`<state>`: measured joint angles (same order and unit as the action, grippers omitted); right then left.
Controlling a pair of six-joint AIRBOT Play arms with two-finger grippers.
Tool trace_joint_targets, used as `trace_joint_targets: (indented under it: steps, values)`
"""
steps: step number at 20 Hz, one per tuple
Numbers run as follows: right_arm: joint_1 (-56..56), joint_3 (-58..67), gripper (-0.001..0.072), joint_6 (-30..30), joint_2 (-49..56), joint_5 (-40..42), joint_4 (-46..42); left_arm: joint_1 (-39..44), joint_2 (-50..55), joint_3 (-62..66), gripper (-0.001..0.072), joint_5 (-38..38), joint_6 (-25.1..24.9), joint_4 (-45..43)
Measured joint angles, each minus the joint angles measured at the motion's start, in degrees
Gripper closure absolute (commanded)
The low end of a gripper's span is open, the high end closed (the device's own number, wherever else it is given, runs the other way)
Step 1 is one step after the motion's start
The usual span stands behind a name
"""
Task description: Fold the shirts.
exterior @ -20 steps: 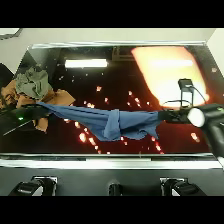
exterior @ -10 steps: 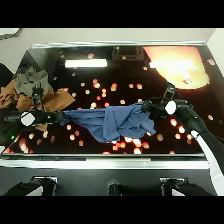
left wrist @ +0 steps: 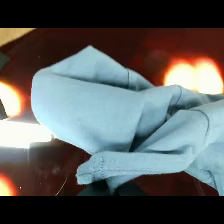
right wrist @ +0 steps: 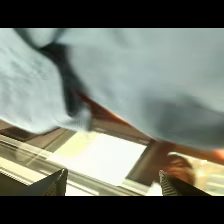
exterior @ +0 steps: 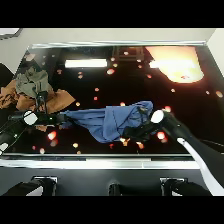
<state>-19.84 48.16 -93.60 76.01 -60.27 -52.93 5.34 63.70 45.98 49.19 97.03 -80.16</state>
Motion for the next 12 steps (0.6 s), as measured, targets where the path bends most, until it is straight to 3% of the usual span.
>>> trace_joint_targets:
  steps: [5, 6, 7, 8, 9, 12]
  values:
    - [-7.7, -1.9, 0.0032, 0.5, 6.1, 14.4, 15.3, 0.0, 0.0, 0.0, 0.0675, 2.8, -0.5, 0.0]
    - [-8.3, -2.1, 0.0116, 0.6, 6.8, 16.4, 17.5, 0.0, 0.0, 0.0, 0.0674, 3.3, -0.6, 0.0]
    - [-8.8, -2.3, 0.0251, 0.7, 7.2, 18.4, 18.7, 0.0, 0.0, 0.0, 0.0674, 3.5, -0.7, 0.0]
    - [-9.2, -2.4, 0.0554, 0.8, 7.7, 20.1, 19.4, 0.0, 0.0, 0.0, 0.0674, 3.7, -0.8, 0.0]
    - [-9.4, -2.5, 0.0666, 1.0, 8.1, 21.5, 19.8, 0.0, 0.0, 0.0, 0.0674, 3.9, -0.9, 0.0]
    - [-9.0, -0.7, 0.0667, 3.1, 7.3, 21.1, 19.0, 0.0, -0.5, 0.6, 0.0675, 4.6, -2.2, 0.0]
